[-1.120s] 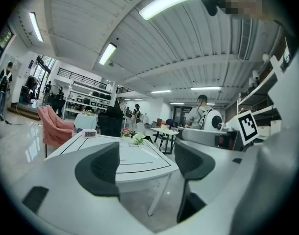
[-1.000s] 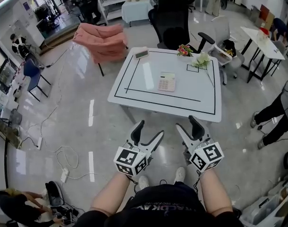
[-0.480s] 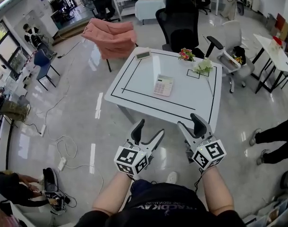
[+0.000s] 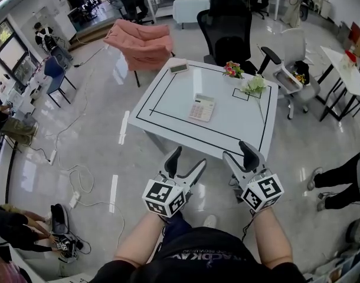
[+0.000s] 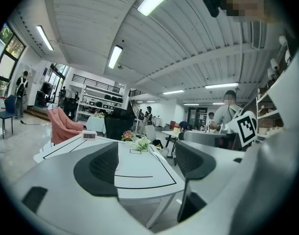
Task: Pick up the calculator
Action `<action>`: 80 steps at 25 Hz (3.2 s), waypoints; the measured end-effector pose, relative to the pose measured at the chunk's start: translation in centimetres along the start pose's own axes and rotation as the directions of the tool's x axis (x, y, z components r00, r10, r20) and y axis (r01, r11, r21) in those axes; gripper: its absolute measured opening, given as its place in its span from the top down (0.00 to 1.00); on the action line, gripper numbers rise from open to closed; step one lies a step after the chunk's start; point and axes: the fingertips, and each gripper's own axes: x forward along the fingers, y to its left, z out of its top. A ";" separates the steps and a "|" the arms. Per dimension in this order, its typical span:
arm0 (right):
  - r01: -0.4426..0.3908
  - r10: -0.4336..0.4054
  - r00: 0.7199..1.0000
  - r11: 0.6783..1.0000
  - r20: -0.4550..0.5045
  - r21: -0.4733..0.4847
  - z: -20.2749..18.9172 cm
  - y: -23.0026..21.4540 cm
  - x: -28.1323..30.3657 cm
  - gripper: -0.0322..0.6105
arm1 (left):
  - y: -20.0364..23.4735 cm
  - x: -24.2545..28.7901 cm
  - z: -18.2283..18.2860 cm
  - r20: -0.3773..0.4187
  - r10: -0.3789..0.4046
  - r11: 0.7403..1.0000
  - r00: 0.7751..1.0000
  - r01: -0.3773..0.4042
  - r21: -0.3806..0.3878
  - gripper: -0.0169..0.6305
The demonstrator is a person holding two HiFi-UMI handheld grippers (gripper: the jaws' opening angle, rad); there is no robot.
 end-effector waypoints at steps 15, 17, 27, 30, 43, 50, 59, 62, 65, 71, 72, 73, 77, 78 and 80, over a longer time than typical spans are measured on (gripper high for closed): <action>0.109 -0.110 0.993 0.994 -0.046 -0.017 -0.7 -2.9 8.7 0.56 | 8.4 5.9 1.1 -0.011 -0.104 0.993 0.995 0.103 -0.053 0.43; 0.126 -0.126 0.991 0.992 -0.052 -0.021 -0.8 -3.2 10.7 0.56 | 10.2 7.0 1.3 -0.016 -0.125 0.990 0.992 0.124 -0.061 0.43; 0.226 -0.228 0.971 0.974 -0.078 -0.032 -1.4 -3.4 18.7 0.56 | 18.1 10.3 2.0 -0.042 -0.232 0.968 0.972 0.227 -0.104 0.43; 0.253 -0.256 0.963 0.967 -0.090 -0.041 -1.6 -3.1 20.3 0.56 | 20.0 10.9 1.8 -0.051 -0.260 0.960 0.964 0.252 -0.126 0.43; 0.318 -0.323 0.941 0.946 -0.103 -0.065 -1.9 -3.0 25.1 0.56 | 22.4 12.4 1.9 -0.072 -0.402 0.909 0.913 0.389 -0.150 0.43; 0.314 -0.317 0.939 0.948 -0.131 -0.045 -2.7 -4.4 26.8 0.56 | 23.6 13.1 1.7 -0.086 -0.398 0.911 0.913 0.382 -0.155 0.43; 0.266 -0.267 0.952 0.964 -0.150 -0.024 -3.4 -7.1 28.2 0.56 | 24.1 15.0 1.9 -0.098 -0.355 0.929 0.930 0.340 -0.144 0.43; 0.249 -0.248 0.956 0.968 -0.158 -0.014 -3.5 -8.8 28.6 0.56 | 23.9 16.5 1.9 -0.106 -0.336 0.936 0.936 0.320 -0.145 0.43; 0.233 -0.230 0.958 0.973 -0.171 -0.002 -3.8 -10.6 28.6 0.56 | 23.4 18.0 1.8 -0.116 -0.317 0.943 0.941 0.299 -0.149 0.43; 0.210 -0.201 0.960 0.977 -0.195 0.025 -4.6 -14.3 28.8 0.56 | 22.3 20.9 1.3 -0.140 -0.290 0.951 0.947 0.270 -0.148 0.43; 0.206 -0.196 0.960 0.978 -0.201 0.031 -4.9 -14.8 28.9 0.56 | 22.2 21.4 1.1 -0.145 -0.287 0.953 0.947 0.266 -0.149 0.43; 0.202 -0.190 0.959 0.979 -0.209 0.037 -5.3 -15.4 28.9 0.56 | 22.0 21.8 0.9 -0.150 -0.283 0.954 0.947 0.262 -0.148 0.43; 0.195 -0.176 0.953 0.979 -0.246 0.055 -7.0 -17.5 29.3 0.56 | 21.7 23.3 0.1 -0.171 -0.277 0.955 0.946 0.251 -0.158 0.43; 0.190 -0.170 0.952 0.980 -0.256 0.055 -7.4 -17.9 29.4 0.56 | 21.7 23.6 -0.2 -0.176 -0.276 0.955 0.945 0.249 -0.164 0.43; 0.181 -0.157 0.948 0.982 -0.278 0.060 -8.4 -18.9 29.8 0.56 | 21.7 24.3 -0.7 -0.188 -0.270 0.956 0.945 0.238 -0.173 0.43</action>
